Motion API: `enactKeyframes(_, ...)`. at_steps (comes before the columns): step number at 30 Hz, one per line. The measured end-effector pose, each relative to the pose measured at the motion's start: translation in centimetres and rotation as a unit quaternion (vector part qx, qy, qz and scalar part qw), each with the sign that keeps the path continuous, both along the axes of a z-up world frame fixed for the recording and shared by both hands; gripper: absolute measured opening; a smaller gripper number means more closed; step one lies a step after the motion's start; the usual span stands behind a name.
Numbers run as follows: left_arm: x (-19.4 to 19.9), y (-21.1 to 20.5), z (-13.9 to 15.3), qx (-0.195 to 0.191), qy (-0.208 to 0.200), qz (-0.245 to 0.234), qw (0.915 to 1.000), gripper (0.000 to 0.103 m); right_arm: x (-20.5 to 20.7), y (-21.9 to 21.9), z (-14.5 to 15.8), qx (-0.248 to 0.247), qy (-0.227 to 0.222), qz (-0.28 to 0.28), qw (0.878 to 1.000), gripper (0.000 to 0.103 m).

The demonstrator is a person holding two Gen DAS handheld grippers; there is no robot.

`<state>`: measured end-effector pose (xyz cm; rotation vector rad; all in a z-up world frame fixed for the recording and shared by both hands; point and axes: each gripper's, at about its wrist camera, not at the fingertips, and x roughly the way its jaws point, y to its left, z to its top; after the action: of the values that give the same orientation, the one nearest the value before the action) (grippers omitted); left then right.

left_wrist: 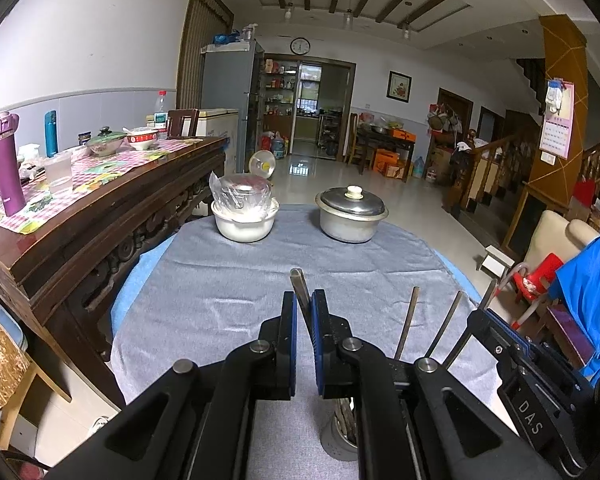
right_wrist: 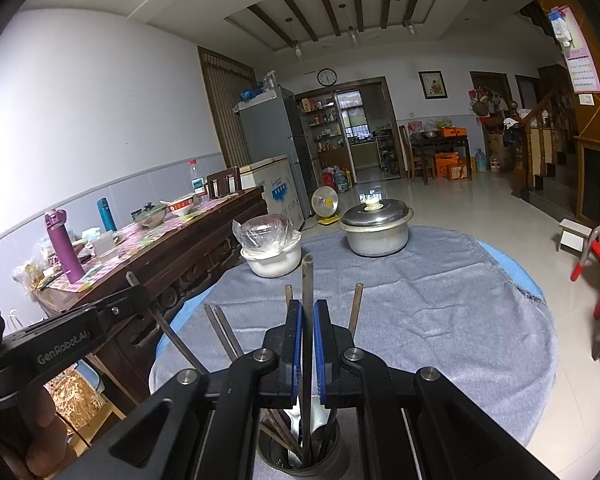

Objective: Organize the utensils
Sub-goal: 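Open the left tool over the cup while the right tool releases its chopstick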

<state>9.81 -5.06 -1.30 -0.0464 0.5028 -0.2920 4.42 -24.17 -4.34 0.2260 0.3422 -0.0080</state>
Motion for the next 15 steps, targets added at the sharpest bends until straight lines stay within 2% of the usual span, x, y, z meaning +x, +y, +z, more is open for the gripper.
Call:
enactKeyframes(8, 0.21, -0.08, -0.45, -0.024, -0.002, 0.002, 0.9997, 0.007, -0.03, 0.08, -0.07, -0.004, 0.001, 0.001, 1.0, 0.007)
enactKeyframes(15, 0.29, -0.21, -0.5, -0.025, -0.002, 0.007, 0.9996, 0.007, -0.19, -0.34, -0.53, -0.003, 0.007, 0.002, 1.0, 0.007)
